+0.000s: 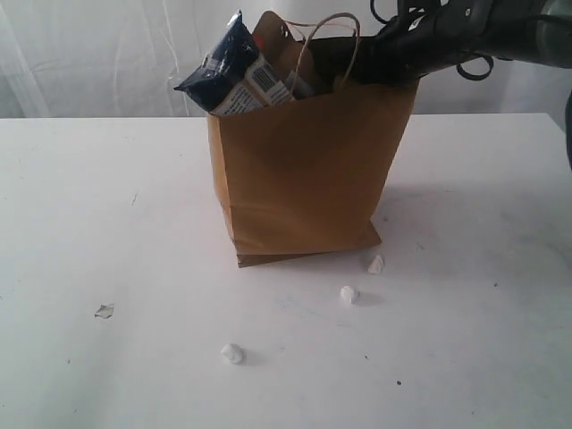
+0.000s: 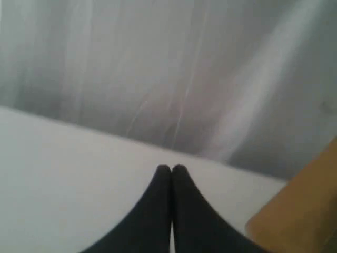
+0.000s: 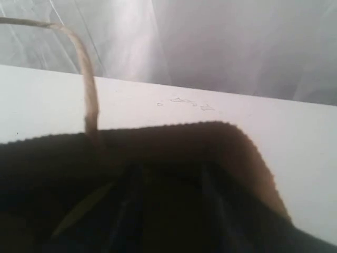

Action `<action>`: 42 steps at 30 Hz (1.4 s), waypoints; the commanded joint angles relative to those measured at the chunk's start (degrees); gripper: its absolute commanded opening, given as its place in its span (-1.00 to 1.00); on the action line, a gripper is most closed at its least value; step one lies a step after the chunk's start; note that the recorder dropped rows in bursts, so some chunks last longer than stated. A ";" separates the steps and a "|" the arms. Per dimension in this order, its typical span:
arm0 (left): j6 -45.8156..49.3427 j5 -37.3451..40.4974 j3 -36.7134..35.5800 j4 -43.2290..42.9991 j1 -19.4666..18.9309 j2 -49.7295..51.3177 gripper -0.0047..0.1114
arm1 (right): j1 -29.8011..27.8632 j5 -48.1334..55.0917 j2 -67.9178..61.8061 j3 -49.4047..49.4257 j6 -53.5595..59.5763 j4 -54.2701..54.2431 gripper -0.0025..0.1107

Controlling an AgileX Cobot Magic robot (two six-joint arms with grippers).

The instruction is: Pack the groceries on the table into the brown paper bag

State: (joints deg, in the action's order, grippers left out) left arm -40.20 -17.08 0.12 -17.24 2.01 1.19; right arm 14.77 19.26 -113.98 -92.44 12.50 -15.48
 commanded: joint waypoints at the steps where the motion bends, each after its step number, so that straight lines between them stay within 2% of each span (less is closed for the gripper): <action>1: 7.93 -18.54 0.92 17.24 0.39 0.23 -0.92 | -0.49 10.97 -2.73 1.78 0.28 2.10 -0.31; 3: 19.18 -19.16 4.38 32.00 0.39 2.96 -0.92 | -0.49 10.97 -2.73 1.78 0.28 2.10 -0.31; 5: 29.77 -19.39 8.45 41.20 0.39 8.07 -0.92 | -0.49 11.35 -2.73 1.78 0.28 2.10 -0.31; 7: 35.25 -19.39 13.61 42.31 0.39 15.79 -0.92 | -0.49 11.77 -2.73 1.78 0.28 2.10 -0.31; 9: 34.94 -17.05 19.83 38.19 0.39 26.38 -0.92 | -0.49 12.52 -2.73 1.78 0.28 2.00 -0.31; 10: 34.17 -13.02 22.97 34.23 0.39 30.94 -0.92 | -0.49 13.00 -2.73 1.78 0.28 2.00 -0.31; 11: 31.36 -6.52 27.47 29.41 0.39 36.74 -0.92 | -0.49 13.58 -2.73 1.78 0.28 2.00 -0.31; 14: 13.56 17.97 42.34 9.43 1.33 53.06 -0.92 | -0.49 15.13 -2.73 1.78 0.28 2.00 -0.31; 15: 9.70 26.43 47.58 4.92 2.63 57.30 -0.92 | -0.49 15.43 -2.73 1.78 0.28 2.00 -0.31; 16: 10.46 32.50 52.54 4.02 4.10 60.17 -0.92 | -0.49 15.43 -2.73 1.78 0.28 2.10 -0.31; 17: 15.56 38.93 57.16 5.42 5.43 63.08 -0.92 | -0.49 15.53 -2.73 1.78 0.28 2.10 -0.31; 19: 34.77 47.63 64.34 14.69 7.23 66.94 -0.92 | -0.49 15.53 -2.73 1.78 0.28 2.10 -0.31; 21: 59.80 53.25 70.42 35.26 8.09 69.93 -0.92 | -0.49 15.53 -2.73 1.78 0.28 2.10 -0.31; 24: 97.96 63.61 74.96 70.03 7.95 73.65 -0.92 | -0.49 15.53 -2.73 1.78 0.28 2.10 -0.31; 27: 119.45 73.53 75.94 86.87 7.95 76.33 -0.92 | -0.49 15.53 -2.73 1.78 0.28 2.10 -0.31; 29: 122.33 73.23 75.82 88.06 7.95 77.29 -0.92 | -0.49 15.65 -2.73 1.78 0.28 2.10 -0.31; 32: 122.95 69.59 75.82 82.43 7.95 79.00 -0.85 | -0.49 16.65 -2.73 1.78 0.28 2.10 -0.31; 34: 124.18 68.63 75.82 79.33 7.95 80.26 -0.63 | -0.49 17.38 -2.73 1.78 0.28 2.10 -0.31; 37: 124.83 68.98 75.82 79.71 7.95 82.26 -0.14 | -0.49 18.04 -2.73 1.78 0.28 2.23 -0.31; 39: 124.38 69.15 75.72 80.41 8.20 83.47 0.11 | -0.49 18.17 -2.73 1.78 0.28 2.23 -0.31; 40: 124.38 69.15 75.72 80.84 8.47 84.16 0.18 | -0.49 18.17 -2.73 1.78 0.28 2.23 -0.31; 42: 124.35 69.15 75.72 81.89 9.05 85.56 0.19 | -0.49 18.31 -2.73 1.78 0.28 2.23 -0.31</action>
State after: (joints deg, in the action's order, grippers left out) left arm 83.58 51.25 75.81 62.07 10.19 85.45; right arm 14.38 24.22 -113.62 -92.92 11.93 -16.24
